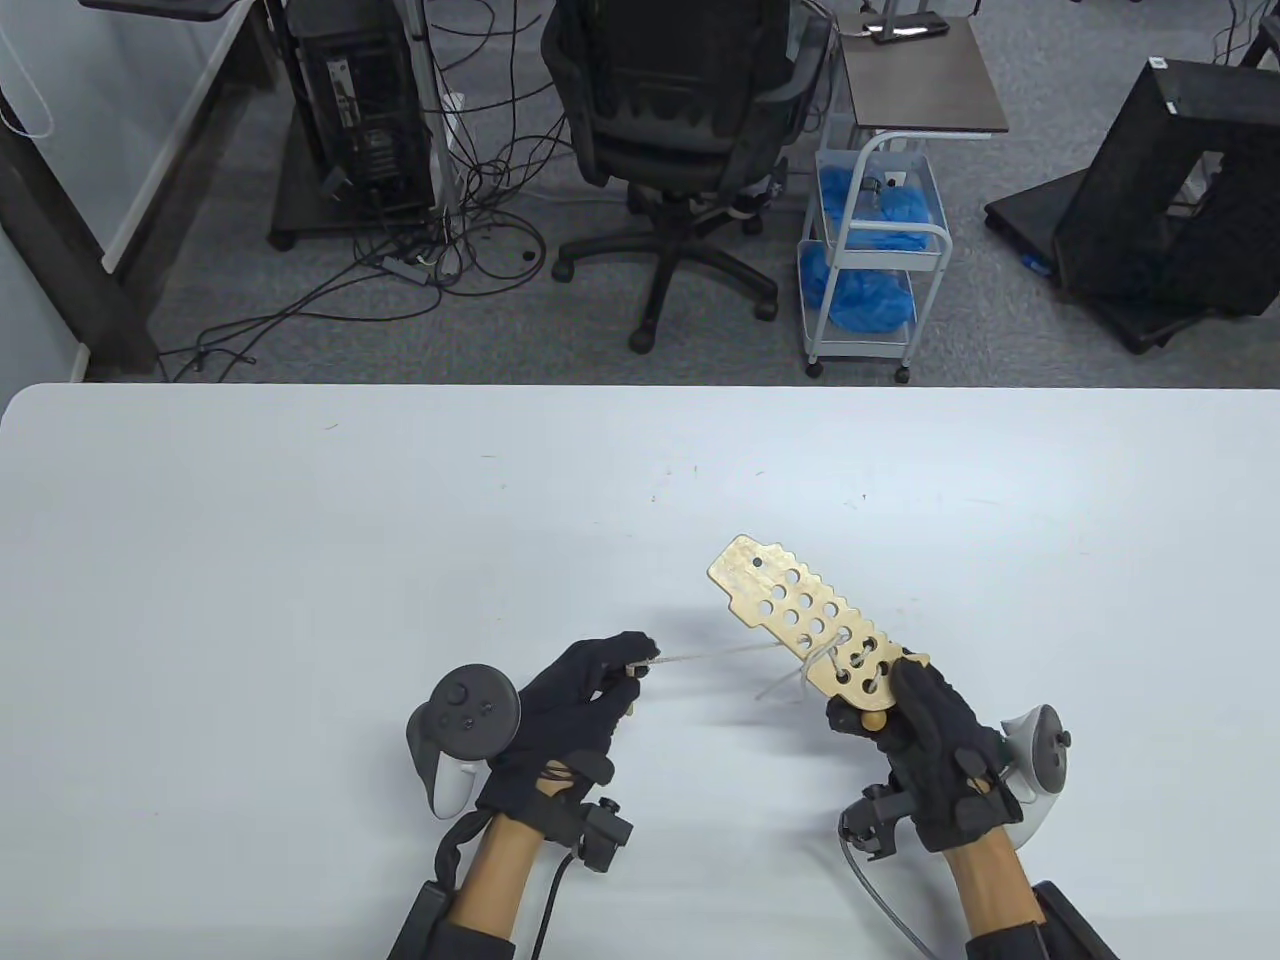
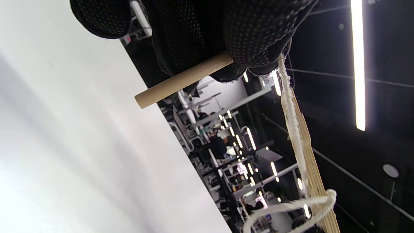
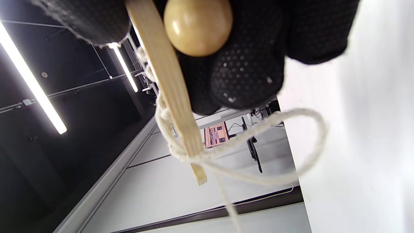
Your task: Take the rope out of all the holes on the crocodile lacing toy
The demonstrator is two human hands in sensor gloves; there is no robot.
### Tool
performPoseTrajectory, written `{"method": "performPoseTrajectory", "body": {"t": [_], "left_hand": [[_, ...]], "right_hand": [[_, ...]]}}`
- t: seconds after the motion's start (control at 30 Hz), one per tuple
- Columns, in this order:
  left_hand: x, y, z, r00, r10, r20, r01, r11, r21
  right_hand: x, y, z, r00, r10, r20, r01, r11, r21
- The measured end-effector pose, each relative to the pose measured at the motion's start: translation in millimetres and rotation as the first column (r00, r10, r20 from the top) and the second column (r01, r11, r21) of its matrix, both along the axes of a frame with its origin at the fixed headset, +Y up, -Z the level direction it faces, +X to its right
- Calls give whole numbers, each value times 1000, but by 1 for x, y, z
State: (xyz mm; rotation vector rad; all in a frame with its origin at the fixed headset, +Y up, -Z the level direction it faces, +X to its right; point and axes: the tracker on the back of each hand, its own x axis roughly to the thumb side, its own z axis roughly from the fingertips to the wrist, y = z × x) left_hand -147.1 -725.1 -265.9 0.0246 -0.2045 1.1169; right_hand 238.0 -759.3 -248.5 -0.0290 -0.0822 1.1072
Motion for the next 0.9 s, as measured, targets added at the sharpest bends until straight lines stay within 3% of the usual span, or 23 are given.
{"method": "performPoseTrajectory", "body": {"t": [0.37, 0.63, 0.9], "left_hand": [[-38, -8, -5, 983, 67, -168, -74, 997, -35], [-51, -11, -6, 970, 89, -227, -102, 994, -49], [-62, -13, -6, 953, 127, -276, -147, 988, -51]], "right_hand": [[19, -6, 0, 994, -32, 105, 36, 999, -40], [33, -12, 3, 963, -187, 196, 203, 977, -63], [45, -13, 5, 950, -194, 243, 215, 975, -59]]}}
